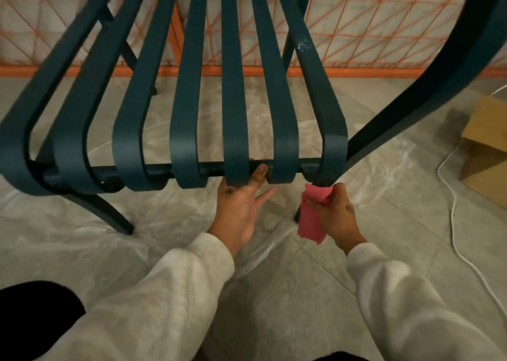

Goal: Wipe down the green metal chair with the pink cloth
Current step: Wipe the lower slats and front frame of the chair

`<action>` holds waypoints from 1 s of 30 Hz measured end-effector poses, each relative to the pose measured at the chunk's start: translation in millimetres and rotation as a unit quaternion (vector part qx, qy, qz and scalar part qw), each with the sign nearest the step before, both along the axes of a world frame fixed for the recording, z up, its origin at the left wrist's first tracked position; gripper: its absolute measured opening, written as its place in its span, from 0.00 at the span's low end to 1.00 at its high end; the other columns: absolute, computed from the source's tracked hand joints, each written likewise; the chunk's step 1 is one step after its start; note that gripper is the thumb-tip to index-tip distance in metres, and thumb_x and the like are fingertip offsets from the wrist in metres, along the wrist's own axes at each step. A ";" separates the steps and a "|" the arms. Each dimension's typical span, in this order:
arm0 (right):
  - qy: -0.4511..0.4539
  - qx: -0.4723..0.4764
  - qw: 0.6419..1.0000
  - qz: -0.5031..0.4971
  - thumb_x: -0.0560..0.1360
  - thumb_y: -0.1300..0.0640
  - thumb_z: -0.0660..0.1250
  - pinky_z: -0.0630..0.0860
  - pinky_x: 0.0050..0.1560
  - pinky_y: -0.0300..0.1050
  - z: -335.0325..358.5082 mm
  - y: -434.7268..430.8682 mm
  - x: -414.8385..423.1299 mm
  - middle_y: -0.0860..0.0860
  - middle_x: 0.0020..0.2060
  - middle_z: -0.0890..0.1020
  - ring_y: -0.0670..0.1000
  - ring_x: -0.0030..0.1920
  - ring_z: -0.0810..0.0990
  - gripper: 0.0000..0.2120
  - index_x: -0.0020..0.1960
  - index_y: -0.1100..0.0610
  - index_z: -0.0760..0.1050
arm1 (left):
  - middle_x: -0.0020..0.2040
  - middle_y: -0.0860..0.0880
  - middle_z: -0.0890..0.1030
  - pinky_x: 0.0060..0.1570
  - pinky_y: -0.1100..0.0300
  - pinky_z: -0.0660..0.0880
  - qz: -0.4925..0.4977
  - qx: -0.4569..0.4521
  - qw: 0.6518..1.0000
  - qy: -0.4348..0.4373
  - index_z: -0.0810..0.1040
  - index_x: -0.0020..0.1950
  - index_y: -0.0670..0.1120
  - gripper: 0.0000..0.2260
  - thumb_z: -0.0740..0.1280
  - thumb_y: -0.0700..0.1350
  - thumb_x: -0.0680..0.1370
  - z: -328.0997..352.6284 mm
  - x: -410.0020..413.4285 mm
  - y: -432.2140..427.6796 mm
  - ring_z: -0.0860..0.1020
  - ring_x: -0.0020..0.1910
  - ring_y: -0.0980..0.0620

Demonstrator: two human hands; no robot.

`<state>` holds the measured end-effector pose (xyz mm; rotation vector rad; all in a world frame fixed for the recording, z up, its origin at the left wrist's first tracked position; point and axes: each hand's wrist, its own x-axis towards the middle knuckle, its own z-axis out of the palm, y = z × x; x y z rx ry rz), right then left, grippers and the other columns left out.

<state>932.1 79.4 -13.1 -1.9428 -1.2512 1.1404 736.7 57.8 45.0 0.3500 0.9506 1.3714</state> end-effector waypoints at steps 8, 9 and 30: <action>0.220 -0.156 0.962 -0.053 0.72 0.55 0.73 0.81 0.44 0.57 94.0 -22.7 20.9 0.61 0.53 0.81 0.64 0.46 0.83 0.16 0.58 0.58 0.76 | 0.63 0.44 0.81 0.67 0.46 0.72 -0.004 -0.007 1.000 0.006 0.73 0.68 0.43 0.21 0.71 0.40 0.76 0.9 -3.1 -0.8 0.79 0.63 0.46; 0.247 -0.166 0.953 -0.050 0.74 0.54 0.71 0.81 0.43 0.57 103.9 -24.5 18.0 0.61 0.52 0.81 0.62 0.44 0.83 0.14 0.58 0.57 0.75 | 0.63 0.45 0.81 0.67 0.46 0.72 -0.007 -0.009 1.000 0.008 0.74 0.68 0.43 0.21 0.71 0.40 0.76 3.2 -3.2 -1.9 0.79 0.63 0.47; 0.621 -0.172 0.747 -0.166 0.82 0.54 0.56 0.74 0.59 0.55 75.5 -39.7 -153.1 0.56 0.49 0.85 0.56 0.53 0.81 0.15 0.60 0.56 0.78 | 0.62 0.45 0.81 0.65 0.47 0.72 0.127 -0.103 0.986 -0.013 0.73 0.67 0.44 0.19 0.56 0.31 0.79 42.6 -128.1 -59.7 0.79 0.62 0.46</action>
